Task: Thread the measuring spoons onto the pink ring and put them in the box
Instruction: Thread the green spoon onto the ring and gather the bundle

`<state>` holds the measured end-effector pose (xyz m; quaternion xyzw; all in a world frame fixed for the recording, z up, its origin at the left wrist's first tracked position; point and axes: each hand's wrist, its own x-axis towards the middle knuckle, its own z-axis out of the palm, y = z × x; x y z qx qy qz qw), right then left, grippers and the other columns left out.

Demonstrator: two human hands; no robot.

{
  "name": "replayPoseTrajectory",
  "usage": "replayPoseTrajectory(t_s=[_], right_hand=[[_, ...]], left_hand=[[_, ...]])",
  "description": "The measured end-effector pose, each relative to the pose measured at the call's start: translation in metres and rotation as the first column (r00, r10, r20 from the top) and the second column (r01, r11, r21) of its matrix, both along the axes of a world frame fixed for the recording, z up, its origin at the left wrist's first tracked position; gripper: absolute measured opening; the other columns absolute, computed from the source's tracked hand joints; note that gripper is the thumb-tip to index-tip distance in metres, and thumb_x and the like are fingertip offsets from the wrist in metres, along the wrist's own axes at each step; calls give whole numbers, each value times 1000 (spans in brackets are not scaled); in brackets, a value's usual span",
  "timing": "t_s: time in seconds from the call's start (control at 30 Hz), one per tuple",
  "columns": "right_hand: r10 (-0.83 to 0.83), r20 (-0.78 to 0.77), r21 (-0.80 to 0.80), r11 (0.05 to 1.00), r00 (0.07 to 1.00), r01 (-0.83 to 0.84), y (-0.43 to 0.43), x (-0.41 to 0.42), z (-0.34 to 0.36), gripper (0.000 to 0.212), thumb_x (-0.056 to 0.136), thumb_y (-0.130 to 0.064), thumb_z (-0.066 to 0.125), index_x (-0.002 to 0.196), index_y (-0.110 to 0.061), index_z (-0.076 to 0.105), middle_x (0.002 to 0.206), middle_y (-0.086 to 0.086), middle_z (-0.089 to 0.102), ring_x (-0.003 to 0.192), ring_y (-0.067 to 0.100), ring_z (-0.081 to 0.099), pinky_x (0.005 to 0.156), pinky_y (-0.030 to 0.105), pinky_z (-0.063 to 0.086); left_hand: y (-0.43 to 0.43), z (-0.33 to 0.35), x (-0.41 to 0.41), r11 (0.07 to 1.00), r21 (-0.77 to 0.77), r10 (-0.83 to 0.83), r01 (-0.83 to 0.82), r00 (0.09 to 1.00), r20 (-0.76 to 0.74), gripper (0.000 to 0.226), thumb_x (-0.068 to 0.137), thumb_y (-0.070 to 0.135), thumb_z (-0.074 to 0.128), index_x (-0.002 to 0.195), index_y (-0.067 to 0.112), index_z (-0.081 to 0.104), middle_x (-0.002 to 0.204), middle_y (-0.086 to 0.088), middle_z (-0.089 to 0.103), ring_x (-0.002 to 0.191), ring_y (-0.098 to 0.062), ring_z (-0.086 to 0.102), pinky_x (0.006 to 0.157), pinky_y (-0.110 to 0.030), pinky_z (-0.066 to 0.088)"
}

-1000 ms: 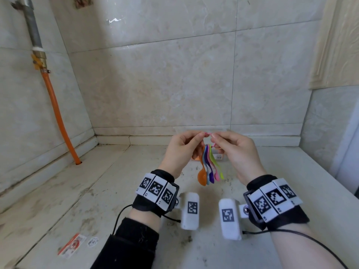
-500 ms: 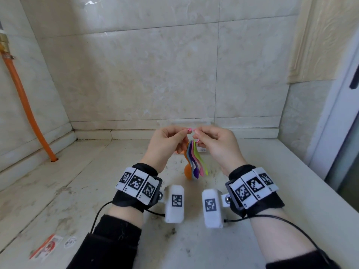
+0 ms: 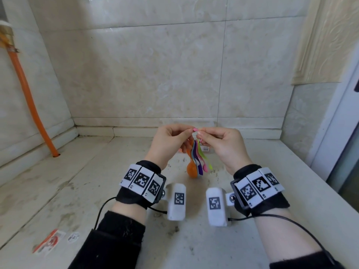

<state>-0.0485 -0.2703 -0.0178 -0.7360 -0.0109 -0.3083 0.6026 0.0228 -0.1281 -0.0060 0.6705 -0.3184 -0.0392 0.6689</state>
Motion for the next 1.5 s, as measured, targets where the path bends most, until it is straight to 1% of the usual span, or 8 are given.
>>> replayPoseTrajectory(t_s=[0.37,0.53,0.73,0.97,1.17,1.23,1.33,1.5], right_hand=[[-64,17,4,998,998,63,1,-3,2,12,82,-22,74,87,-32,75,85,-10,77,83,3,71,78,21,56],[-123,40,-25,992,992,124,3,-4,4,13,82,-22,74,81,-35,72,79,-11,76,78,1,70,72,17,56],[-176,8,-63,982,984,176,4,-3,3,12,84,-24,72,80,-35,70,77,-11,74,76,-2,68,67,13,52],[-219,-26,-62,974,975,217,3,-1,1,6,86,-23,69,83,-28,69,80,-8,72,78,3,67,70,19,51],[-181,14,-81,980,983,181,4,-2,4,12,86,-22,70,80,-32,68,79,-10,71,76,-3,66,68,11,50],[-149,22,-99,984,989,151,5,-2,5,13,85,-21,71,81,-33,69,80,-9,72,78,1,67,72,15,53],[-116,20,-68,991,993,117,8,-1,4,7,84,-24,73,85,-30,73,82,-7,74,83,7,69,77,24,55],[-29,8,49,998,1000,29,12,-1,5,13,82,-26,74,96,-24,75,89,-8,76,85,4,71,76,22,55]], left_hand=[[0,-3,-1,1000,2,-9,9,996,93,17,91,9,60,99,11,74,72,-1,71,52,-10,58,50,-20,46],[-3,-2,-3,999,-4,38,-37,992,122,16,91,10,61,98,14,75,73,-7,72,50,-8,58,51,-20,47],[-4,-2,-6,999,27,31,-35,987,157,19,91,5,59,105,5,72,76,0,72,49,-5,59,52,-16,48],[-4,0,-8,995,71,47,-64,974,220,20,91,4,59,105,7,72,77,-4,73,48,-4,59,54,-15,49],[-4,4,-13,993,29,111,-118,980,167,13,88,17,65,94,13,76,66,3,72,45,-7,59,47,-18,46],[-3,6,-12,986,16,160,-164,975,154,9,86,22,68,87,17,76,68,0,73,46,-11,60,46,-22,47],[-3,6,-11,962,52,249,-268,939,236,7,87,26,67,85,24,74,70,4,73,52,-10,61,48,-24,49],[-4,7,-11,922,28,358,-385,881,311,12,87,26,66,90,21,76,70,19,68,60,3,63,59,-14,52]])
